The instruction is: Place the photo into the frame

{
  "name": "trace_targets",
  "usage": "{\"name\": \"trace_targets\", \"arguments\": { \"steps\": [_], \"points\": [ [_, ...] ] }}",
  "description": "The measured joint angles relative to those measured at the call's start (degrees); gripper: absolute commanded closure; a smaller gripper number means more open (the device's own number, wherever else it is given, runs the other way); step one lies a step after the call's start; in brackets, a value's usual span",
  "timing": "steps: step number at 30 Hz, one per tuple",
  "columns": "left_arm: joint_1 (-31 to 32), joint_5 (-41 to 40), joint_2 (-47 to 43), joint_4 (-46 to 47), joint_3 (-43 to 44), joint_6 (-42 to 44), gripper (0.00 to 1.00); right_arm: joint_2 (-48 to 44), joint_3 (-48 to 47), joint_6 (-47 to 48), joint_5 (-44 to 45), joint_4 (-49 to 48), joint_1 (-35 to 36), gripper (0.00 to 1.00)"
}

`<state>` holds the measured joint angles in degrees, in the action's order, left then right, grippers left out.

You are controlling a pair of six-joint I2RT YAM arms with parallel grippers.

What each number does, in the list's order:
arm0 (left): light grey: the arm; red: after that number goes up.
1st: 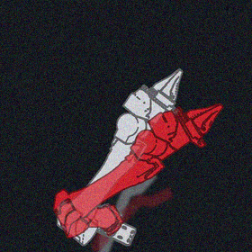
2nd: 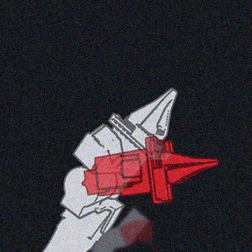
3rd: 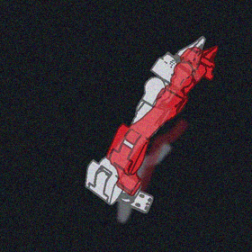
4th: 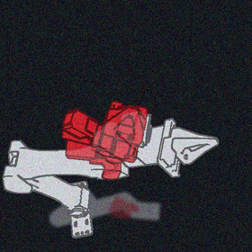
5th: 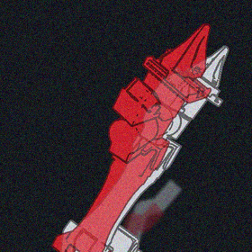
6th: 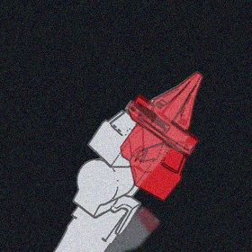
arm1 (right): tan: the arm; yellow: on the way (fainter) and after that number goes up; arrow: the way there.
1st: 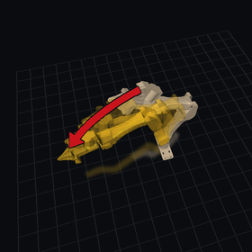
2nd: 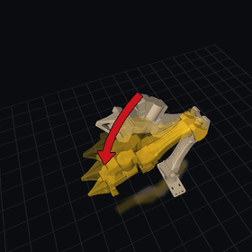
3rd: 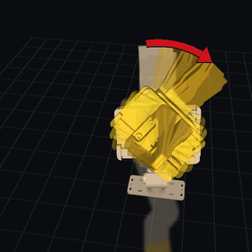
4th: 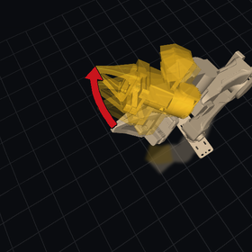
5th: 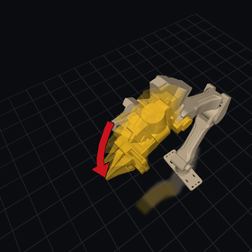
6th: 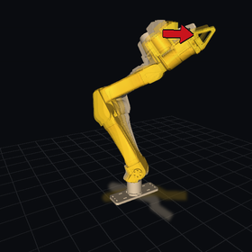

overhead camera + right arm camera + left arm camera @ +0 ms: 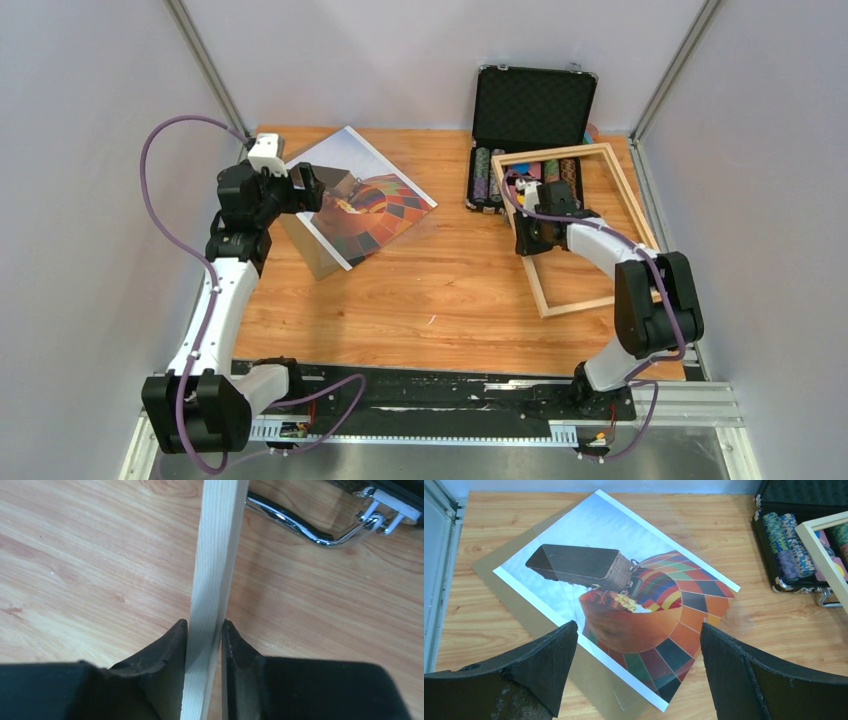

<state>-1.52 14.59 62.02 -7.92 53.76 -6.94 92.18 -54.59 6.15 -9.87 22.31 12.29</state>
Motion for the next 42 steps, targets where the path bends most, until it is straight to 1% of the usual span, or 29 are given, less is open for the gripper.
{"name": "trace_targets", "arguments": {
  "steps": [2, 3, 6, 13, 16, 25, 33, 34, 37, 38, 40, 42],
  "points": [
    [0.0, -0.3, 0.0, 0.0, 0.0, 0.0, 0.0, 0.0, -1.4, -2.0, 0.9, 1.3, 0.6, 0.98],
    [0.0, -0.5, 0.0, 0.0, 0.0, 0.0, 0.0, 0.0, -2.1, -3.3, 2.2, 2.2, 1.2, 1.0],
    [0.0, -1.1, 0.2, 0.0, 0.1, 0.1, 0.0, 0.0, -3.3, -5.7, 6.9, 4.5, 3.6, 1.0],
    [0.0, -2.8, 1.2, 0.0, 0.2, 0.9, 0.0, 0.0, -4.5, -8.9, 12.0, 5.8, 13.0, 1.0],
    [0.0, -3.2, 1.5, -0.1, 0.2, 1.0, 0.0, 0.2, -5.2, -9.8, 14.1, 5.8, 15.3, 1.0],
    [0.0, -3.6, 1.9, 0.0, 0.2, 1.1, 0.0, 1.8, -8.3, -10.8, 16.4, 5.8, 18.5, 1.0],
    [0.0, -4.4, 1.9, -0.1, 0.2, 1.4, 0.0, 4.6, -12.3, -14.5, 16.0, 7.2, 19.8, 1.0],
    [0.0, -4.5, 1.9, -0.1, 0.2, 1.4, 0.0, 4.8, -12.4, -14.8, 16.0, 7.2, 20.0, 0.99],
    [0.0, -4.7, 1.9, -0.1, 0.2, 1.5, 0.0, 5.8, -12.8, -15.8, 16.0, 7.5, 21.2, 0.87],
    [0.0, -4.7, 1.9, -0.1, 0.2, 1.5, 0.0, 6.4, -13.0, -16.1, 16.0, 7.6, 21.5, 0.82],
    [0.0, -4.7, 2.0, 0.0, 0.2, 1.7, 0.0, 7.9, -13.7, -16.6, 15.9, 7.9, 21.9, 0.67],
    [0.0, -4.7, 2.3, 0.0, 0.2, 1.7, 0.0, 9.6, -14.4, -17.0, 15.6, 8.1, 22.0, 0.59]
  ]
}}
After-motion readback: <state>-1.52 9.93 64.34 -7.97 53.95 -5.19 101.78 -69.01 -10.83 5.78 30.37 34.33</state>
